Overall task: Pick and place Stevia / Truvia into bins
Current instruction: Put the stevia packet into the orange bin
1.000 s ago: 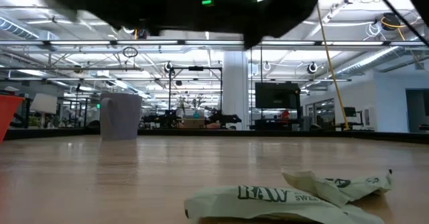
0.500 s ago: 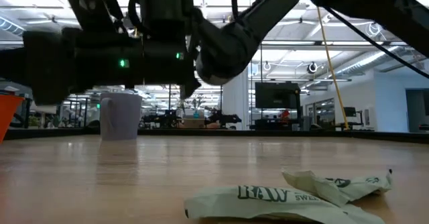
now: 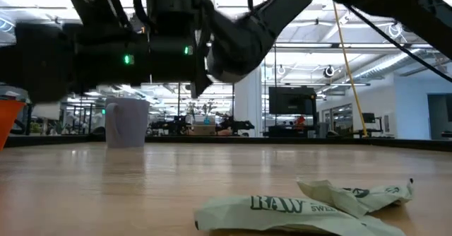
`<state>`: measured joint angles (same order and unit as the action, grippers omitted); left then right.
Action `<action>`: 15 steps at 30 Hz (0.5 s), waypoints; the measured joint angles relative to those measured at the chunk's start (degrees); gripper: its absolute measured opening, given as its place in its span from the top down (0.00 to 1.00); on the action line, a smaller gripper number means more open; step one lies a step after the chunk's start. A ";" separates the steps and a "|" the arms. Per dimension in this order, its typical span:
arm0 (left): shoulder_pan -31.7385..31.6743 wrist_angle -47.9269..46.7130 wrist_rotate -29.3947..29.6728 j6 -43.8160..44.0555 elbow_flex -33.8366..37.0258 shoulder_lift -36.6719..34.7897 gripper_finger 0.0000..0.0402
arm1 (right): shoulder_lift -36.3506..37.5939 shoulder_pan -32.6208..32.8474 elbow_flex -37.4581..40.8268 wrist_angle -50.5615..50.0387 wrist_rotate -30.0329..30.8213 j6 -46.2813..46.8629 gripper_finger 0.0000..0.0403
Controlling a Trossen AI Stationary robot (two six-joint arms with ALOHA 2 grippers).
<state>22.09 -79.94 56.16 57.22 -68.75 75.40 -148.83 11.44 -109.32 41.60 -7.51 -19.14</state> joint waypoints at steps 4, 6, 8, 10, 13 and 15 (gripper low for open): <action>0.07 0.04 -0.43 0.10 0.00 0.02 0.92 | 3.36 1.36 0.07 -2.82 -0.14 -0.54 0.59; 0.07 0.04 -0.49 0.22 0.00 0.02 0.92 | 5.89 1.90 0.07 -6.78 -0.07 -2.15 0.59; 0.07 0.06 -0.61 0.68 0.00 0.02 0.92 | 8.65 2.25 0.07 -13.44 -0.03 -3.12 0.60; 0.07 0.07 -0.65 1.67 0.00 0.02 0.92 | 11.71 2.52 0.07 -21.97 0.01 -2.53 0.61; 0.07 0.07 -0.64 2.07 0.00 0.02 0.92 | 16.61 2.62 0.07 -36.00 0.00 1.24 0.62; 0.07 0.08 -0.63 2.23 0.00 0.02 0.92 | 19.83 2.54 0.06 -44.41 0.00 4.22 0.63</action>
<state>22.15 -79.86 55.53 59.45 -68.75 75.42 -129.00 13.98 -109.26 -2.81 -7.51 -14.92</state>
